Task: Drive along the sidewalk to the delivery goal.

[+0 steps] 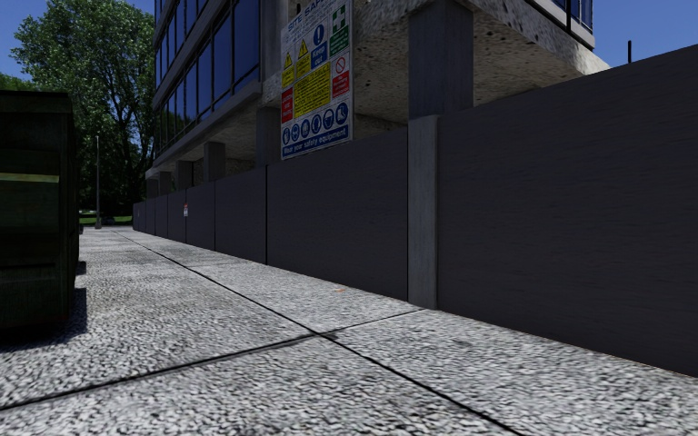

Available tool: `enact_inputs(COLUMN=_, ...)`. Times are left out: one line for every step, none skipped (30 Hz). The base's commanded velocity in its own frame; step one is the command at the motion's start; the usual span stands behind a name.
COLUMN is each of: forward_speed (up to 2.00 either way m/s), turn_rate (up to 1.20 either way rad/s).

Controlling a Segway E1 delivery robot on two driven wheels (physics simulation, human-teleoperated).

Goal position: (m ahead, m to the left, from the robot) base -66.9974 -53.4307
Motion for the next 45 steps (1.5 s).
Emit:
enact_inputs(forward_speed=0.0, turn_rate=0.0)
enact_inputs(forward_speed=0.0, turn_rate=0.0)
enact_inputs(forward_speed=0.0, turn_rate=0.0)
enact_inputs(forward_speed=0.0, turn_rate=0.0)
enact_inputs(forward_speed=0.0, turn_rate=0.0)
enact_inputs(forward_speed=0.0, turn_rate=0.0)
enact_inputs(forward_speed=0.0, turn_rate=0.0)
enact_inputs(forward_speed=0.0, turn_rate=0.0)
enact_inputs(forward_speed=0.0, turn_rate=0.0)
enact_inputs(forward_speed=0.0, turn_rate=0.0)
enact_inputs(forward_speed=0.0, turn_rate=0.0)
enact_inputs(forward_speed=0.0, turn_rate=0.0)
enact_inputs(forward_speed=0.0, turn_rate=0.0)
enact_inputs(forward_speed=0.0, turn_rate=0.0)
enact_inputs(forward_speed=0.0, turn_rate=0.0)
enact_inputs(forward_speed=0.0, turn_rate=0.0)
enact_inputs(forward_speed=0.0, turn_rate=0.0)
enact_inputs(forward_speed=0.0, turn_rate=0.0)
enact_inputs(forward_speed=0.0, turn_rate=0.0)
enact_inputs(forward_speed=0.0, turn_rate=0.0)
enact_inputs(forward_speed=0.0, turn_rate=0.0)
enact_inputs(forward_speed=0.0, turn_rate=0.0)
enact_inputs(forward_speed=0.0, turn_rate=0.0)
enact_inputs(forward_speed=0.0, turn_rate=0.0)
enact_inputs(forward_speed=0.0, turn_rate=0.0)
enact_inputs(forward_speed=0.0, turn_rate=0.0)
enact_inputs(forward_speed=0.0, turn_rate=0.0)
enact_inputs(forward_speed=0.0, turn_rate=0.0)
enact_inputs(forward_speed=0.0, turn_rate=0.0)
enact_inputs(forward_speed=0.0, turn_rate=0.0)
enact_inputs(forward_speed=-0.14, turn_rate=-0.07)
enact_inputs(forward_speed=-0.8, turn_rate=-0.27)
enact_inputs(forward_speed=-0.8, turn_rate=-0.27)
enact_inputs(forward_speed=-0.85, turn_rate=-0.35)
enact_inputs(forward_speed=-0.86, turn_rate=-0.39)
enact_inputs(forward_speed=-0.86, turn_rate=-0.42)
enact_inputs(forward_speed=-0.86, turn_rate=-0.42)
enact_inputs(forward_speed=-0.86, turn_rate=-0.45)
enact_inputs(forward_speed=-0.86, turn_rate=-0.49)
enact_inputs(forward_speed=-0.86, turn_rate=-0.49)
enact_inputs(forward_speed=-0.86, turn_rate=-0.51)
enact_inputs(forward_speed=-0.86, turn_rate=-0.53)
enact_inputs(forward_speed=-0.86, turn_rate=-0.53)
enact_inputs(forward_speed=-0.86, turn_rate=-0.53)
enact_inputs(forward_speed=-0.85, turn_rate=-0.53)
